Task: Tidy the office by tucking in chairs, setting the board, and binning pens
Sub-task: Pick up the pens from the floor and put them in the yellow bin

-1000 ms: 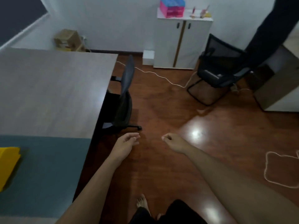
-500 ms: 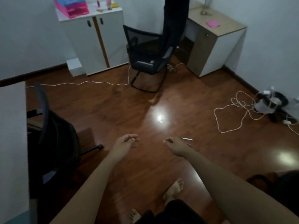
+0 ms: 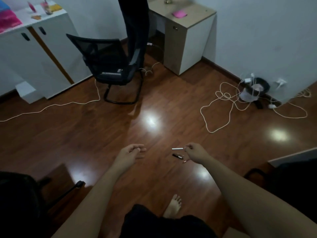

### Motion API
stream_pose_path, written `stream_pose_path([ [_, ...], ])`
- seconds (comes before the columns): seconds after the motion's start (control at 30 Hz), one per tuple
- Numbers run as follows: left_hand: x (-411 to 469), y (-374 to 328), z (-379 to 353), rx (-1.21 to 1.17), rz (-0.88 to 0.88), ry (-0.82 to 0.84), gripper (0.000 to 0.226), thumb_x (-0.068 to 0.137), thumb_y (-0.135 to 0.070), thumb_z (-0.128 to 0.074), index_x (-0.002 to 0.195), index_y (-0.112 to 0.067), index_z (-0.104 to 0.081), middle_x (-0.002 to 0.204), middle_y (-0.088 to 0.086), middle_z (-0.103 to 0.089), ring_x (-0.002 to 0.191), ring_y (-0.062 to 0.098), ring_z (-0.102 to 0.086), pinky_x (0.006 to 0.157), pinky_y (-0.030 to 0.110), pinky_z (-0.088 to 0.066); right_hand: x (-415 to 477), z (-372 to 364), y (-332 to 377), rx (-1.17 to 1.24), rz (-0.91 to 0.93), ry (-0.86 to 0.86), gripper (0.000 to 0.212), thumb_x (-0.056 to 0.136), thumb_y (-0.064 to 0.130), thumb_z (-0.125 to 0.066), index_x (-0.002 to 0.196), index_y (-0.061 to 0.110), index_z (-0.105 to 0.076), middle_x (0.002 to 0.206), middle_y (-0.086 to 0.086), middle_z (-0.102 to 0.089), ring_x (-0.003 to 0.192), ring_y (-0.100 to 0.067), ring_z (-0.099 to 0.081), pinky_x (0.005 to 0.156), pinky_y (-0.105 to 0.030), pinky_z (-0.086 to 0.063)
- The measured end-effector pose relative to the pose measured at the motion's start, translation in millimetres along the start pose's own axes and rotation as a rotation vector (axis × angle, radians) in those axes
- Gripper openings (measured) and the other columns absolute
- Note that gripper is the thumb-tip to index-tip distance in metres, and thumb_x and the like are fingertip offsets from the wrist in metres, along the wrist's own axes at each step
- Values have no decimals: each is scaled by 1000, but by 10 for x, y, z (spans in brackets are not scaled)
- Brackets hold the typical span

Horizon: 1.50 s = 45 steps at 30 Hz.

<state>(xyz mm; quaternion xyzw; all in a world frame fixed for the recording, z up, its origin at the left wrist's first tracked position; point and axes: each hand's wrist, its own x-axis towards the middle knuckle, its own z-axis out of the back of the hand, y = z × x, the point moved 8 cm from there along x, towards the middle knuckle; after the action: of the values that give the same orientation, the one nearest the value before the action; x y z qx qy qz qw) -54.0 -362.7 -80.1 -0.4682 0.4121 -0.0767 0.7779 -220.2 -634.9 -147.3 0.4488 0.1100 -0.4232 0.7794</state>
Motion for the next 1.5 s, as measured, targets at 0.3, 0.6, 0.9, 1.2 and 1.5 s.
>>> stream_pose_path([
  [0.3,923,-549,-559,110,47,146,31,110,-6,-45,132,-2,-67,127,14,-76,83,12,-75,67,21,-52,610,603,-446,87,-154,-75,23,101,18,-59,114,7,-75,107,-8,-73,104,-24,-66,96,-36,-50],
  [0.6,1916,-944,-895,197,81,265,32,111,-11,-44,132,-4,-67,127,13,-76,87,18,-72,67,22,-51,1164,904,-541,115,-253,-112,24,99,26,-60,116,17,-75,108,0,-74,104,-21,-67,98,-35,-51],
  [0.9,2601,-1019,-1273,247,105,310,34,111,1,-39,134,12,-60,123,26,-69,82,12,-64,55,8,-50,1702,1000,-716,126,-297,-70,24,99,27,-61,115,16,-76,118,-2,-73,114,-23,-66,91,-28,-46],
  [1.2,3451,-899,-1865,256,124,253,32,110,-1,-42,132,6,-64,129,25,-71,85,17,-69,56,7,-50,2640,1114,-1216,68,-283,57,22,102,25,-58,115,16,-73,122,-5,-72,120,-25,-65,96,-29,-46],
  [1.5,5403,817,-3154,340,142,294,27,108,-1,-44,120,-8,-68,114,13,-78,92,26,-69,77,24,-53,4627,79,-2883,105,-301,86,14,102,24,-55,95,19,-66,100,-6,-69,102,-28,-65,83,-30,-46],
])
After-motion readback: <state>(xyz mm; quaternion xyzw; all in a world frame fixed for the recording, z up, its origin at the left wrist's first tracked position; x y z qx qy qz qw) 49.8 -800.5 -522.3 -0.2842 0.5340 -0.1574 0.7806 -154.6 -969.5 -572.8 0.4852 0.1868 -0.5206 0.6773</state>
